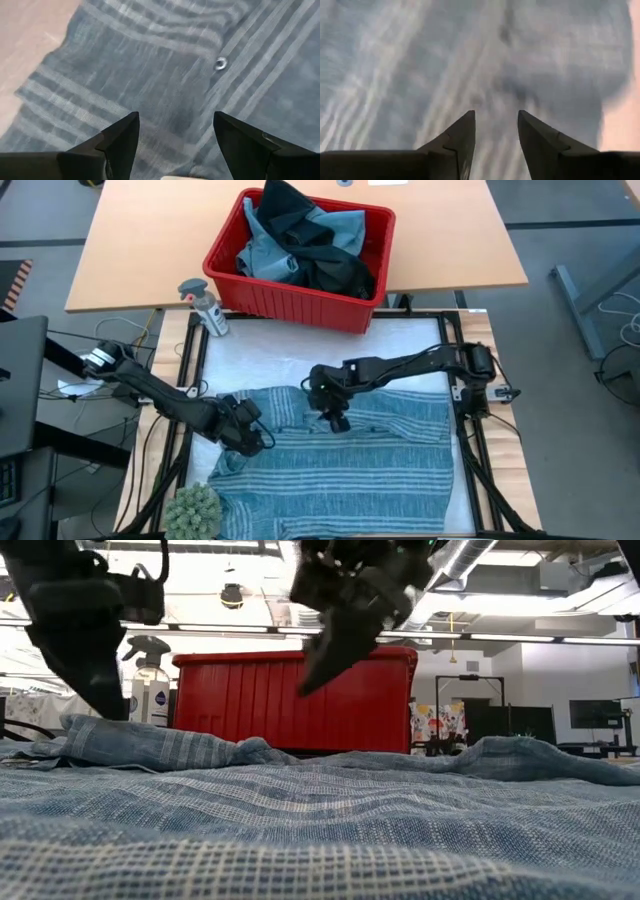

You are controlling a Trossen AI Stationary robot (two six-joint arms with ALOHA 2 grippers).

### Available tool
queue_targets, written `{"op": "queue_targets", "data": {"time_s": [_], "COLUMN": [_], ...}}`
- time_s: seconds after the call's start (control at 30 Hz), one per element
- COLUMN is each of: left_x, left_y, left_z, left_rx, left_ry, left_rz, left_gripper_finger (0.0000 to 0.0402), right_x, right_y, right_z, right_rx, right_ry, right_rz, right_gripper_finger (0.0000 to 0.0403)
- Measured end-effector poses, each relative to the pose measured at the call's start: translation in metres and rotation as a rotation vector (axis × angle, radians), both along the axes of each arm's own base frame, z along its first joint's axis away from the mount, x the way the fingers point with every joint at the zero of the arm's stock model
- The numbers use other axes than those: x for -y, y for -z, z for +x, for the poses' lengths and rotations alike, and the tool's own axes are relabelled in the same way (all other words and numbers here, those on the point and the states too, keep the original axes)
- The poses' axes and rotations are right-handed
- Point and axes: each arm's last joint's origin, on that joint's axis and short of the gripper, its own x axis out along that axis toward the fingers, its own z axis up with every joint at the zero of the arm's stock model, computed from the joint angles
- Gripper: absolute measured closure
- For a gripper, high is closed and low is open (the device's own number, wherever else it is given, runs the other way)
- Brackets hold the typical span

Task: Fold Laundry from Bin
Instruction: Fold the light blue shirt

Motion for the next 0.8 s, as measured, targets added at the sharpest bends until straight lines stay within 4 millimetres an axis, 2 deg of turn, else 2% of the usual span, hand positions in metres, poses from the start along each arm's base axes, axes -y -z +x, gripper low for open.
{"op": "queue_targets", "data": {"time_s": [0.07,0.2,0.3,0.37,0.43,0.5,0.63,0.7,0.8], "left_x": [0.0,0.0,-0.002,-0.003,-0.004,-0.006,-0.013,-0.017,-0.02], "left_y": [0.003,0.009,0.016,0.02,0.025,0.03,0.043,0.05,0.056], "left_z": [0.001,0.001,0.0,-0.002,-0.003,-0.005,-0.01,-0.014,-0.018], "left_rx": [-0.015,-0.048,-0.057,-0.058,-0.044,-0.045,-0.073,-0.1,-0.113], "left_ry": [0.001,-0.003,-0.013,-0.022,-0.027,-0.041,-0.06,-0.077,-0.095], "left_rz": [0.012,0.046,0.051,0.048,0.039,0.026,-0.01,-0.027,-0.045], "left_gripper_finger": [0.0157,0.0157,0.0157,0.0157,0.0157,0.0157,0.0157,0.0157,0.0157], "right_x": [0.003,0.003,-0.002,-0.005,-0.008,-0.009,-0.009,-0.008,-0.007], "right_y": [0.007,0.044,0.067,0.074,0.076,0.077,0.07,0.063,0.04], "right_z": [-0.01,-0.038,-0.059,-0.069,-0.078,-0.085,-0.093,-0.097,-0.103], "right_rx": [-0.102,-0.308,-0.392,-0.392,-0.381,-0.365,-0.317,-0.301,-0.233], "right_ry": [0.084,0.182,0.23,0.246,0.256,0.274,0.325,0.341,0.353], "right_rz": [-0.029,-0.045,-0.044,-0.065,-0.076,-0.078,-0.096,-0.114,-0.107], "right_gripper_finger": [0.0248,0.0296,0.0337,0.0365,0.0386,0.0388,0.0357,0.0346,0.0341]}}
